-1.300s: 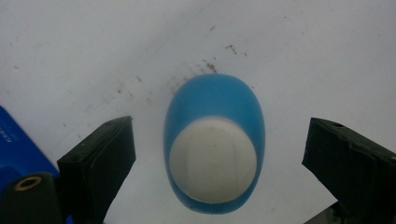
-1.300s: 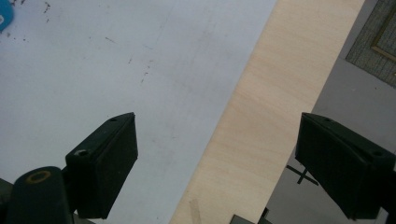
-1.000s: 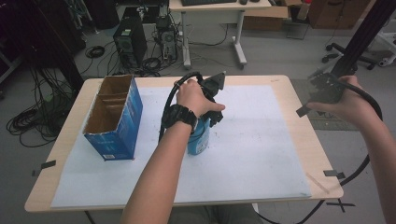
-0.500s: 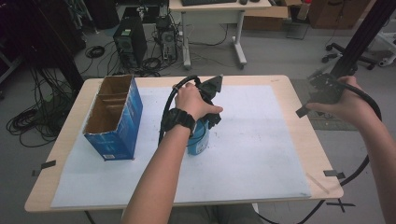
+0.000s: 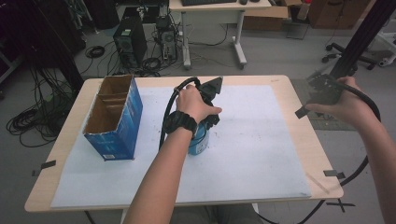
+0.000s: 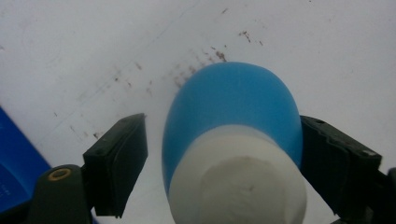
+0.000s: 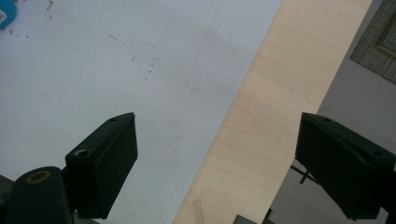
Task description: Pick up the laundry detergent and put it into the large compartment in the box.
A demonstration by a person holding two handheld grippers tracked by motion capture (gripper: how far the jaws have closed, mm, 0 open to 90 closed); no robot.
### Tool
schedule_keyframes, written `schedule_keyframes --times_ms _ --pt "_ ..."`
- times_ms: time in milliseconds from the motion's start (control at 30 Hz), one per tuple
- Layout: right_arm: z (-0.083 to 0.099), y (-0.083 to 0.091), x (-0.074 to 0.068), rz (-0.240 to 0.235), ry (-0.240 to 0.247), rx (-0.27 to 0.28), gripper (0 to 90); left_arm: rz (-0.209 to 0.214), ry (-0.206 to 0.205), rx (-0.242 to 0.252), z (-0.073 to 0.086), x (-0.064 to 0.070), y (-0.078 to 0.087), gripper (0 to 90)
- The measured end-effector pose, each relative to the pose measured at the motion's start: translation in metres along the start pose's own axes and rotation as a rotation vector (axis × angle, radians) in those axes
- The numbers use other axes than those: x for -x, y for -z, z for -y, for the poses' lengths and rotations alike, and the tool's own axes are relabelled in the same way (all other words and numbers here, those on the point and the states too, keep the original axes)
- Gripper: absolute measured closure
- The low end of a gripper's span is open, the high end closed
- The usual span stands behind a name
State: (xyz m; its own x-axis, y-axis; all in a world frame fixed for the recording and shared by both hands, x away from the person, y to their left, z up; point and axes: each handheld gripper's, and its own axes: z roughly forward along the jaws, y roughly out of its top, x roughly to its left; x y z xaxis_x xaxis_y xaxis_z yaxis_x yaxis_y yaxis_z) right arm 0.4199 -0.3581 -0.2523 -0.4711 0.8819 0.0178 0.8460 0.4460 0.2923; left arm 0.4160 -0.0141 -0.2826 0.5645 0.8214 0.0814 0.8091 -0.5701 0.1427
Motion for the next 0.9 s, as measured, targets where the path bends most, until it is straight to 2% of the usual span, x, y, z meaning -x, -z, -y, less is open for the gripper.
schedule_keyframes --times_ms 100,367,767,900 --pt "-0.0003 -0.0005 0.0003 0.000 -0.001 0.000 13.0 0.000 -0.004 -0.007 -0.0004 -0.0004 -0.0009 24.5" --pt "0.0006 -0.0006 -0.0006 0.001 0.002 0.000 13.2 0.019 0.016 -0.014 -0.0012 -0.0002 -0.0048 35.8" --pt "0.0021 0.0003 -0.0011 0.001 0.003 0.001 13.6 0.028 0.025 -0.041 -0.0033 -0.0016 -0.0033 36.8" --pt "0.0033 0.0007 -0.0015 0.002 0.007 -0.001 13.8 0.028 0.040 -0.045 -0.0026 -0.0016 -0.0029 37.1"
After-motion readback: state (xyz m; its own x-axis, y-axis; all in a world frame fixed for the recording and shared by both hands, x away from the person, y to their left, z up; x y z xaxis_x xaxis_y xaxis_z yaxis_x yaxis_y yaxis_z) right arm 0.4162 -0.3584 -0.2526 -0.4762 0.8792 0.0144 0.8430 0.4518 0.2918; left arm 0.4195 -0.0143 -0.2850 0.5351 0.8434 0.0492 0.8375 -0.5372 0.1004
